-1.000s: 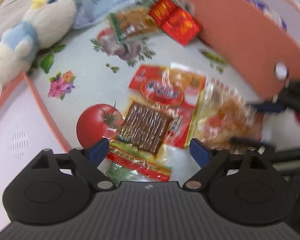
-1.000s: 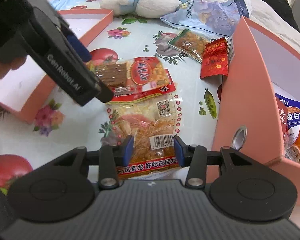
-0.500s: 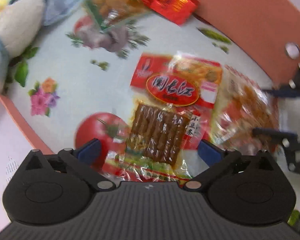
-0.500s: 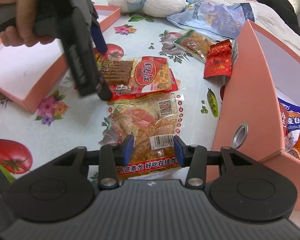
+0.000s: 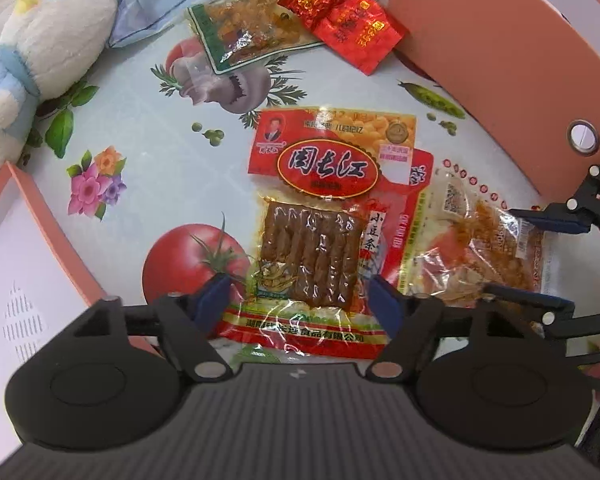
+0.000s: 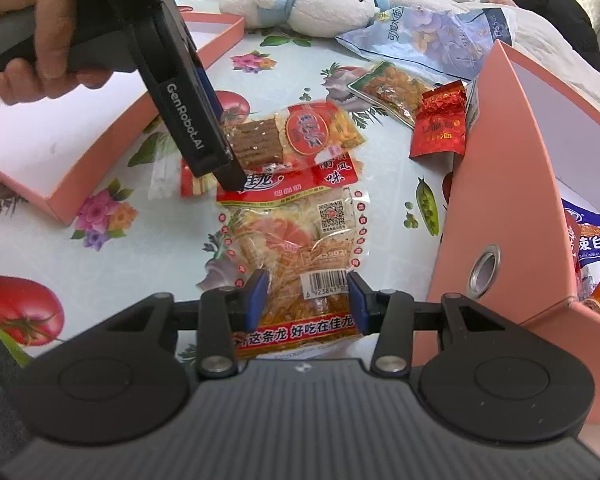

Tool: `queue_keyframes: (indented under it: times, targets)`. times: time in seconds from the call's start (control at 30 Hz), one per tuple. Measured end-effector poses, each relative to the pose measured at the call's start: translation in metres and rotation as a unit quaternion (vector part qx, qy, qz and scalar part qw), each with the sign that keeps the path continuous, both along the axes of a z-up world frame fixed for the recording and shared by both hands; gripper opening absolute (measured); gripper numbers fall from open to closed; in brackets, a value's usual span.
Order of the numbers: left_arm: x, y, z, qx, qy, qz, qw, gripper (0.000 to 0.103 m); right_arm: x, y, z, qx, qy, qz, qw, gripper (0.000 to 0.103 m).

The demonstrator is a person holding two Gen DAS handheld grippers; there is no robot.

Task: Organize snacks
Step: 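Lift both held packets up off the bed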

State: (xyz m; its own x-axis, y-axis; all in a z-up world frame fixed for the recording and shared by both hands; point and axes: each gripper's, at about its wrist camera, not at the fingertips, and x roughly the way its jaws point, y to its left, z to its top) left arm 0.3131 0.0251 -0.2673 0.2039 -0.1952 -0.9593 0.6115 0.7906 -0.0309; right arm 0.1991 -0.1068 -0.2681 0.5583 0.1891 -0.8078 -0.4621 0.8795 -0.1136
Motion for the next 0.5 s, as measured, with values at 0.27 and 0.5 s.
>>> queue_keyframes:
  times: [0.27,0.5]
  targets:
    - [-0.021,0.002,0.005,-0.036,-0.007,0.062,0.9974,0.054,0.0,-0.002,0.002,0.01,0.001,-0.006,1.0,0.045]
    - [-0.048,0.019,0.011,-0.099,-0.003,0.16,0.9821,0.054,-0.004,-0.003,0.008,0.016,0.001,-0.012,1.0,0.045]
